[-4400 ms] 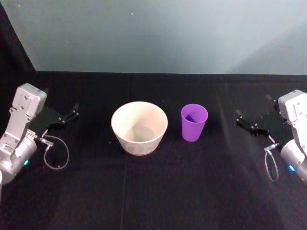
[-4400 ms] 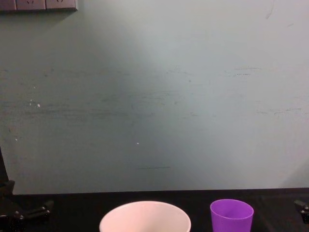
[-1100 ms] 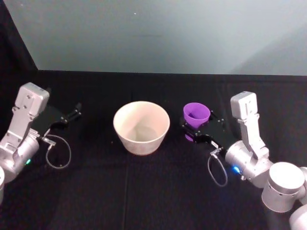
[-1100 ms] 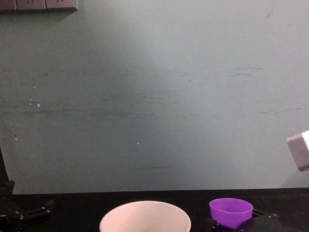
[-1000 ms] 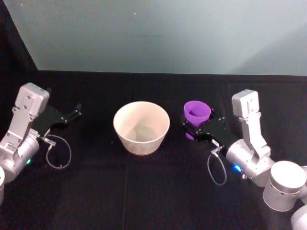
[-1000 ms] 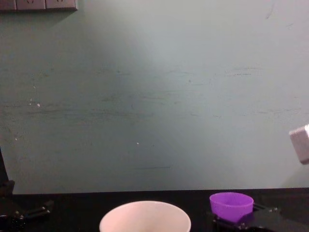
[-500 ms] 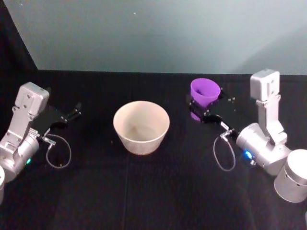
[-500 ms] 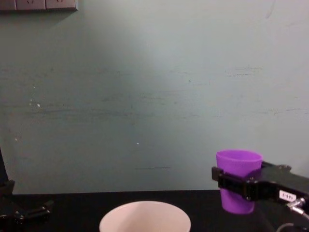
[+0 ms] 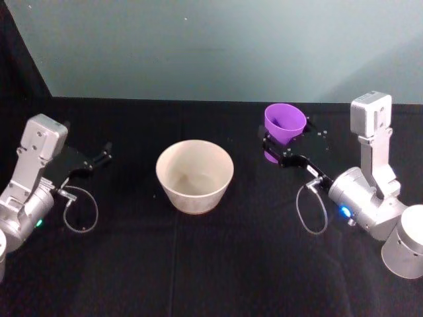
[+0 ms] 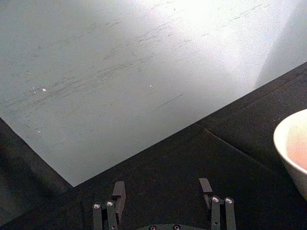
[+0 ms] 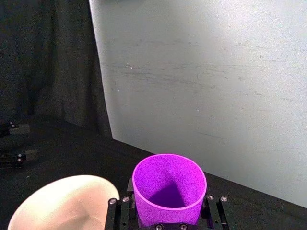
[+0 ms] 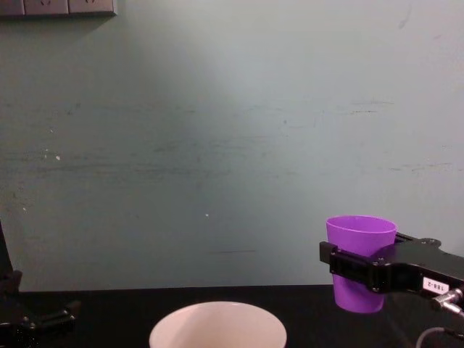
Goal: Pick up the cup and pour the mung beans from the cup into the bowl.
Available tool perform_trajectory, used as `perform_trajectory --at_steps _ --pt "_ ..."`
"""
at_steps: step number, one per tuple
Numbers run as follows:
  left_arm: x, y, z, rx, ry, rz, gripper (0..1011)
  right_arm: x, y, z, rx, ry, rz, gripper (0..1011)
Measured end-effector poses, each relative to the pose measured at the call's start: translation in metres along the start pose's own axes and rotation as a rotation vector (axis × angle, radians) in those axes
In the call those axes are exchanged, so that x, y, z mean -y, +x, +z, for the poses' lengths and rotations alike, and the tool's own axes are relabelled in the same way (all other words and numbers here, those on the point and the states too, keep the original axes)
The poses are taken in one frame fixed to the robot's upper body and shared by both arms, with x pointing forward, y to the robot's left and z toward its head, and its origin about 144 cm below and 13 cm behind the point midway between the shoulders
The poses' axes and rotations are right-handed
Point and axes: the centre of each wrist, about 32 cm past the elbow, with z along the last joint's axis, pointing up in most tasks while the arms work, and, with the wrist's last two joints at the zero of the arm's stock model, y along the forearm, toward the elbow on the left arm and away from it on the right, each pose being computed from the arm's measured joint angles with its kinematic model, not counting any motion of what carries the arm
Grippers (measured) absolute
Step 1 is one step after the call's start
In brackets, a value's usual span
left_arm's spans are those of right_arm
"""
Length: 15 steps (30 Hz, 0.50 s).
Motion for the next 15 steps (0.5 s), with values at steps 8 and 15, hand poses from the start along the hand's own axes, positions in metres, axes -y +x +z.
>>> perform_trajectory --at_steps 8,15 --pt "0.0000 0.0000 0.0000 0.000 0.000 0.000 1000 -0.0005 -0.0002 -0.0007 -0.001 -0.001 0.000 723" --pt "0.0000 0.0000 0.0000 0.000 0.000 0.000 1000 -0.0007 -0.0002 -0.0011 -0.002 -0.001 0.000 723"
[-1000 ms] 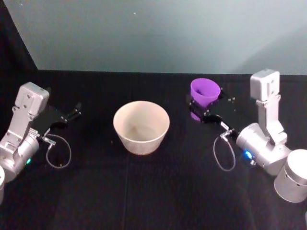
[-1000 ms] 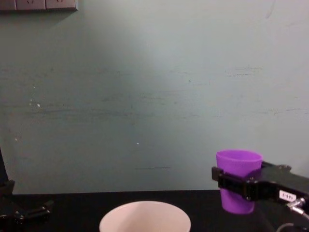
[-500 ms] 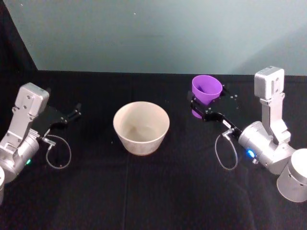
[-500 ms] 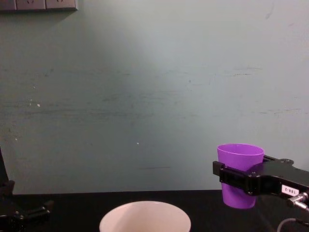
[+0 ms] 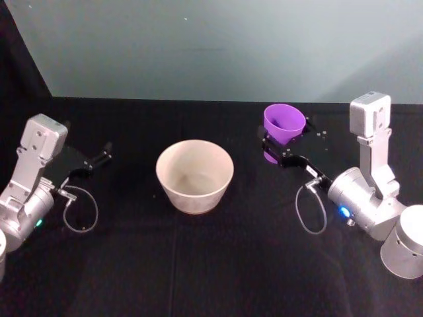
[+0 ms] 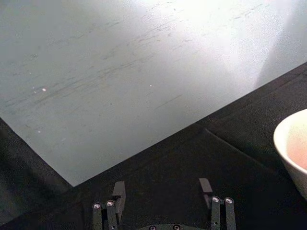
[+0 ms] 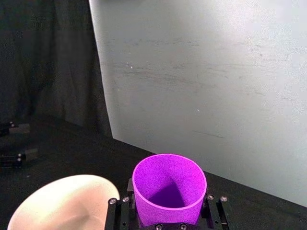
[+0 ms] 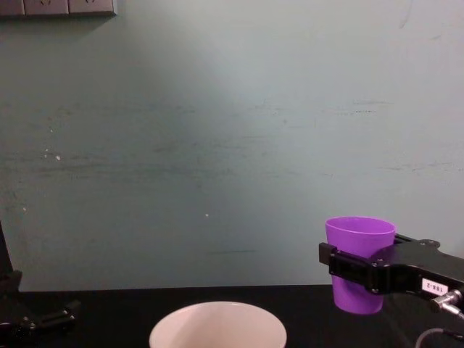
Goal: Pick up the cup and pour the mung beans from the cup into the bowl.
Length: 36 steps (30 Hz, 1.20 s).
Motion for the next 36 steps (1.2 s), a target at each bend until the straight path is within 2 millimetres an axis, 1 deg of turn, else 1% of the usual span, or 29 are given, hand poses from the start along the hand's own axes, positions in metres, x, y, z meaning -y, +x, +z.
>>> perform_trajectory --at_steps 36 --pt "0.0000 0.0000 0.0000 0.000 0.000 0.000 1000 -0.0003 0.0000 -0.0003 0.000 0.000 -0.001 724"
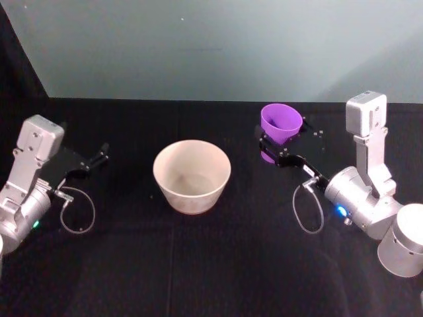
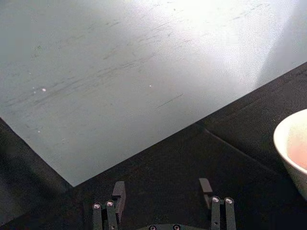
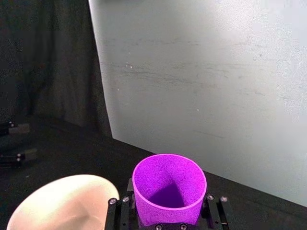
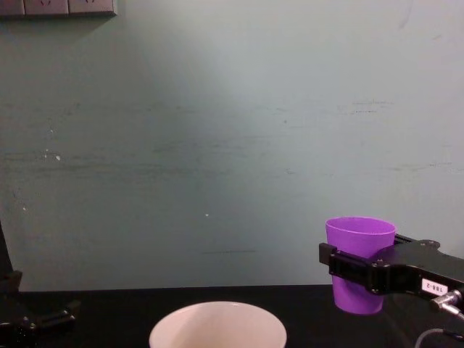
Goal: Pick up the cup and pour the mung beans from the cup into the bowl.
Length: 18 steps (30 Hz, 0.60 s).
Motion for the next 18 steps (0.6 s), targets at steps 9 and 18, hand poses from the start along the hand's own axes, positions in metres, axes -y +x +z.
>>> perform_trajectory --at_steps 9,18 --pt "0.0000 0.0000 0.0000 0.000 0.000 0.000 1000 0.0000 0.0000 0.0000 0.000 0.000 0.000 723" --pt "0.0000 0.0000 0.0000 0.000 0.000 0.000 1000 0.0000 0.0000 0.0000 0.000 0.000 0.000 723"
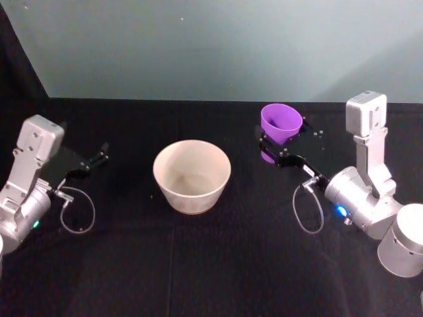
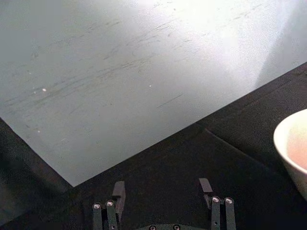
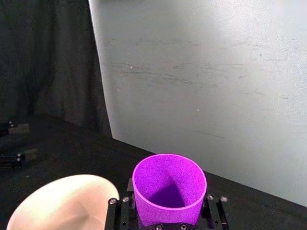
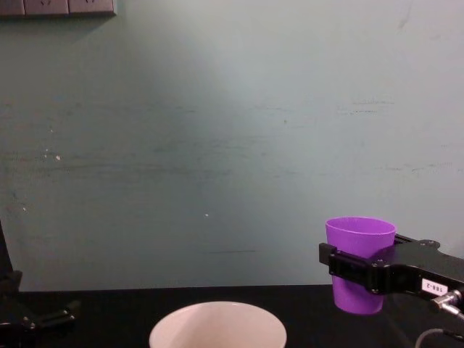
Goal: Pick up the cup and pour the mung beans from the cup into the bowl.
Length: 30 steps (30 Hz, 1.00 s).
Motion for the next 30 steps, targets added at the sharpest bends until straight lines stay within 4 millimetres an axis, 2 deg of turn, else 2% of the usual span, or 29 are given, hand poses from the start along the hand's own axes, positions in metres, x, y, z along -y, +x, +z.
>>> perform_trajectory --at_steps 30 --pt "0.0000 0.0000 0.0000 0.000 0.000 0.000 1000 0.0000 0.0000 0.0000 0.000 0.000 0.000 723"
